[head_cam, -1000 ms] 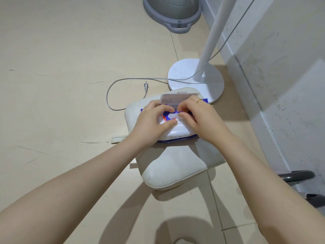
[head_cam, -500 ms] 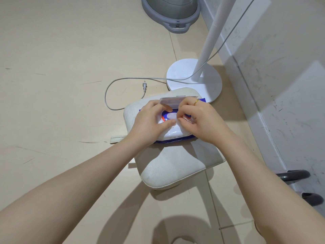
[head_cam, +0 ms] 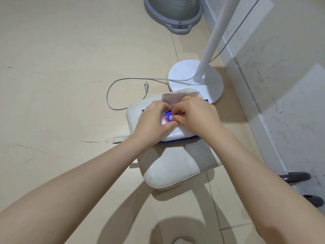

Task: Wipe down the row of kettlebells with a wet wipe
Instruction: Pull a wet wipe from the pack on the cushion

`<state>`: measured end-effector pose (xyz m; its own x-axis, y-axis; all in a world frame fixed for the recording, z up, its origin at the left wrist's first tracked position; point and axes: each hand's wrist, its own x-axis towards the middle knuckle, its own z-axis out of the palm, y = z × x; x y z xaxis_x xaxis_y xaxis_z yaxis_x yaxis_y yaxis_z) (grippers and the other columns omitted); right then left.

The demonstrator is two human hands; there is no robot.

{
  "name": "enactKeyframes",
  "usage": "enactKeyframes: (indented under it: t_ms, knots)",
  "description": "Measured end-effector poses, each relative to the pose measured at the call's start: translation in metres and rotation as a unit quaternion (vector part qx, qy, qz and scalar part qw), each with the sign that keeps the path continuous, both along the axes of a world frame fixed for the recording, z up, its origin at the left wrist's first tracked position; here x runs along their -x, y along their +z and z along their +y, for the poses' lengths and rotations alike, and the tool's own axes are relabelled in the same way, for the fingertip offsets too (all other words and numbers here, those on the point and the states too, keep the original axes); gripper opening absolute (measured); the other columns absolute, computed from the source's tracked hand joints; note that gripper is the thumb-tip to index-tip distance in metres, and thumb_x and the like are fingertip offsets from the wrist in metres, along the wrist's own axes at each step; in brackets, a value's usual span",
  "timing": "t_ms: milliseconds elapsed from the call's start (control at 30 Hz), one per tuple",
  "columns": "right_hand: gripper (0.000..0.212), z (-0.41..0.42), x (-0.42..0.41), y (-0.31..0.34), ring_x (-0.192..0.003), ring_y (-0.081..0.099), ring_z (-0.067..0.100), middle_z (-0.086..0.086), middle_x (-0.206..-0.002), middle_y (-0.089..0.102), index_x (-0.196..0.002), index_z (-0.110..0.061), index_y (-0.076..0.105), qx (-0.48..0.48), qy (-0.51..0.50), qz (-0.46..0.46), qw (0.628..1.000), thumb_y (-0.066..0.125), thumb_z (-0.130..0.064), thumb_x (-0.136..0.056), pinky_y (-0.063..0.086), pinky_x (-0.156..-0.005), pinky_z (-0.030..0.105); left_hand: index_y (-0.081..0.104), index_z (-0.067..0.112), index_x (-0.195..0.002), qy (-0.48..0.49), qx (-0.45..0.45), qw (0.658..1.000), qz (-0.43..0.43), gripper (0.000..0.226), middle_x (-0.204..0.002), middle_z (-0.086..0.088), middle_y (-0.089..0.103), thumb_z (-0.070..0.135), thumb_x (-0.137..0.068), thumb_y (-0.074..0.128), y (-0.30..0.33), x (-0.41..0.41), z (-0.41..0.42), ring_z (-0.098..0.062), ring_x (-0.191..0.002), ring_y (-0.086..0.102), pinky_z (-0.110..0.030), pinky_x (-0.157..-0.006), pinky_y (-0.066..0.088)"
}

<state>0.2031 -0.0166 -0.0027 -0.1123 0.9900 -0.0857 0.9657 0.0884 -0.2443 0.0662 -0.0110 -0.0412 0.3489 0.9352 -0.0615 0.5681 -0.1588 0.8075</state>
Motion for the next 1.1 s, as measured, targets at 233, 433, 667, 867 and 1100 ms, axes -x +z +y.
enactKeyframes:
  t_ms: [233,433,667,867,1100]
  knots:
    - [0.02,-0.006,0.006,0.004,-0.101,0.05,0.024,0.003,-0.102,0.053,-0.104,-0.02,0.063,-0.03,0.029,-0.077,0.996,0.046,-0.021,-0.092,0.031,-0.059,0.028,0.06,0.019,-0.109,-0.003,-0.004,1.0,-0.014,0.043,-0.116,0.001,0.057,0.034,-0.069,0.062,0.0,0.0,-0.001,-0.016,-0.111,0.05,-0.029,-0.094,0.039]
    - [0.008,-0.005,0.003,-0.001,-0.087,0.045,0.017,-0.003,-0.094,0.051,-0.085,-0.019,0.056,-0.014,-0.021,0.04,0.999,0.049,-0.02,-0.088,0.034,-0.063,0.029,0.061,0.024,-0.108,0.001,-0.004,1.0,-0.009,0.061,-0.106,0.009,0.051,0.057,-0.058,0.049,0.001,0.0,-0.001,-0.015,-0.107,0.052,-0.035,-0.094,0.042]
    - [0.022,-0.012,-0.026,0.01,-0.06,0.046,0.001,-0.005,-0.073,0.05,-0.072,-0.021,0.051,0.075,0.0,0.337,0.938,0.055,-0.004,-0.085,0.037,-0.056,0.014,0.061,0.017,-0.112,0.004,0.005,1.0,-0.016,0.038,-0.114,0.003,0.053,0.024,-0.077,0.073,-0.003,0.004,0.003,-0.015,-0.109,0.051,-0.025,-0.09,0.038]
    - [0.02,-0.019,-0.029,0.004,-0.068,0.051,0.011,-0.003,-0.079,0.058,-0.072,-0.015,0.045,0.045,-0.122,0.528,0.839,0.046,-0.004,-0.088,0.039,-0.06,0.022,0.062,0.021,-0.115,0.007,-0.013,1.0,-0.017,0.04,-0.123,-0.003,0.054,0.026,-0.076,0.067,-0.003,-0.002,0.0,-0.02,-0.118,0.049,-0.033,-0.099,0.037]
    - [0.023,-0.019,-0.021,0.028,-0.051,0.043,0.005,-0.007,-0.06,0.046,-0.079,-0.019,0.041,-0.126,-0.269,0.583,0.756,0.032,-0.012,-0.099,0.041,-0.053,0.021,0.065,0.015,-0.098,0.02,-0.123,0.992,0.018,0.025,-0.133,-0.006,0.052,0.021,-0.074,0.059,0.004,-0.002,-0.008,-0.031,-0.115,0.052,-0.043,-0.099,0.033]
